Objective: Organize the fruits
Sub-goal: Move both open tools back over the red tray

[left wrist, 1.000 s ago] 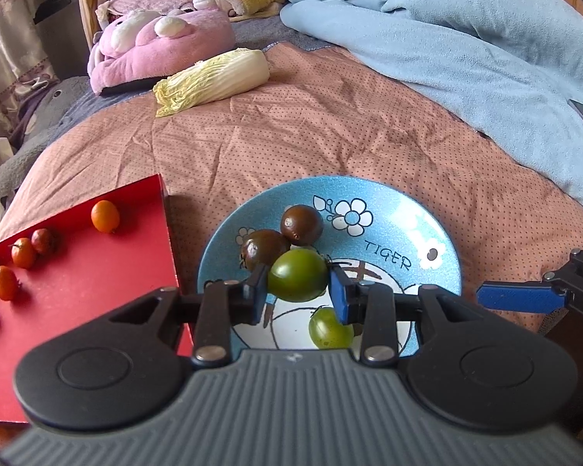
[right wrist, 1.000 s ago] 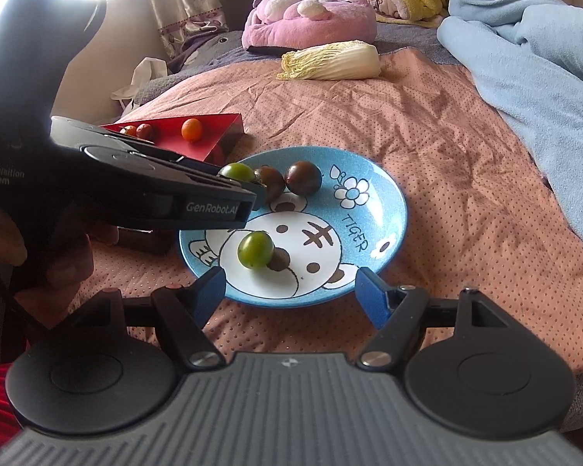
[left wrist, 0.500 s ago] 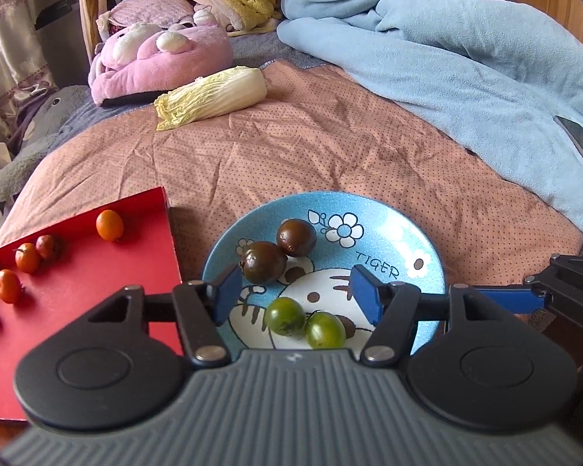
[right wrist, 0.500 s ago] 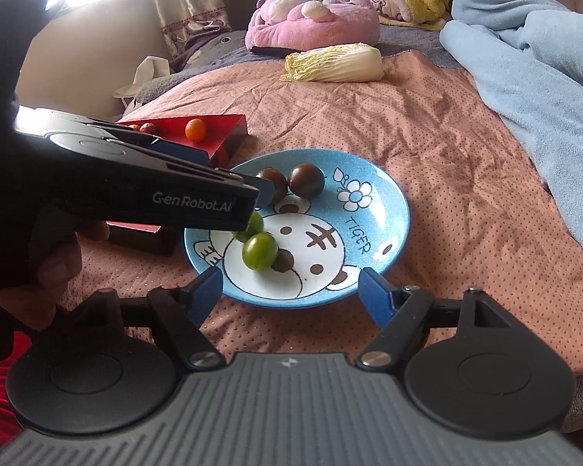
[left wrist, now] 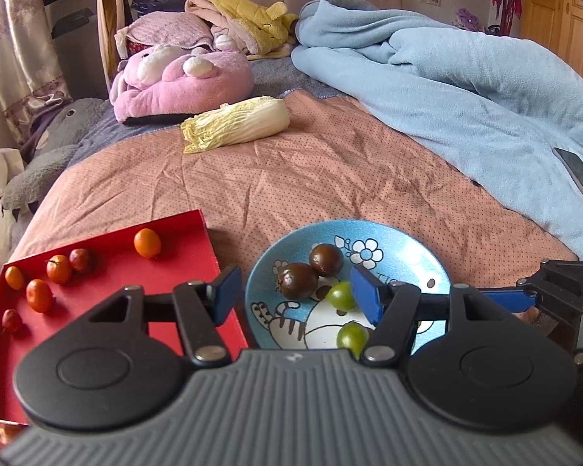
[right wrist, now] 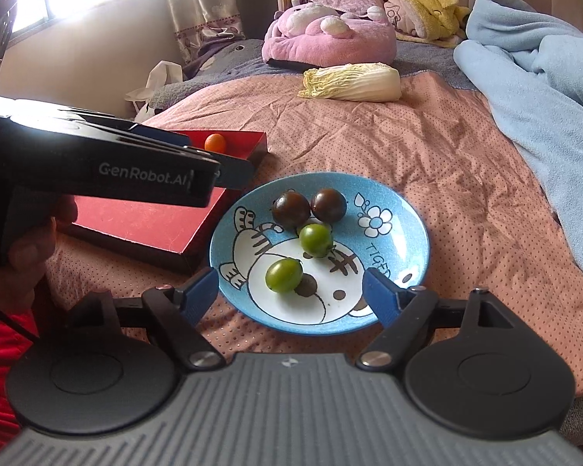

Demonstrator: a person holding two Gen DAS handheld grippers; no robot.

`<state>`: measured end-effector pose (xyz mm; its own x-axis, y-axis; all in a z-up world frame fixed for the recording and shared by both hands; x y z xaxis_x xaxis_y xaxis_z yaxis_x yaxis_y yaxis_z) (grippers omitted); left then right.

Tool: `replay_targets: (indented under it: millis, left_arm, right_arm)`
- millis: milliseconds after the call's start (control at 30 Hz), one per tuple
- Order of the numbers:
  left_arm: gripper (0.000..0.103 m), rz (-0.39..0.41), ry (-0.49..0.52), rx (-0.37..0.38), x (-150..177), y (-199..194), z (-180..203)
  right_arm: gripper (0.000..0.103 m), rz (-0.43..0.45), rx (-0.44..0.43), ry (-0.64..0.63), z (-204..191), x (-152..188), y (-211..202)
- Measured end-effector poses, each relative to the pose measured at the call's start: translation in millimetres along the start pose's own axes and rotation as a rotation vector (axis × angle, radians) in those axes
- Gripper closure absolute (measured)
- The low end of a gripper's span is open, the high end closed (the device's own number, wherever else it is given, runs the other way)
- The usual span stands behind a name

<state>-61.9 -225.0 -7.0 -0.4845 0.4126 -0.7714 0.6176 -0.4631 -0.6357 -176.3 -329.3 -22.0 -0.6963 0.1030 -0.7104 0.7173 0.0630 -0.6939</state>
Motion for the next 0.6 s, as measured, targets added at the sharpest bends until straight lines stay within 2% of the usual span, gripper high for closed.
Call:
replay_targets:
  millis: [267,600]
  left_arm:
    - [0.038,0.014,-0.023,-0.107,-1,-10,-51]
    - [0.038,-0.010,-0.136,-0.228,6,-7,-113]
  right_arm:
    - [0.018,0.009,-0.017,-0.014,-11,-7,0]
    - [0.018,0.001,-0.026,-0.015,-17,-8,4]
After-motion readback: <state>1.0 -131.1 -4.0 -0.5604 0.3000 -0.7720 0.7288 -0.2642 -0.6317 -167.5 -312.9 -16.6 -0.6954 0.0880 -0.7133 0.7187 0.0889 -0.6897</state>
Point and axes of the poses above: each gripper's, at about its wrist camera, not at the fingertips, and y roughly the way its jaws point, z to its right, x to its underside, the point moved 3 cm from there along y, roughly the way its jaws point
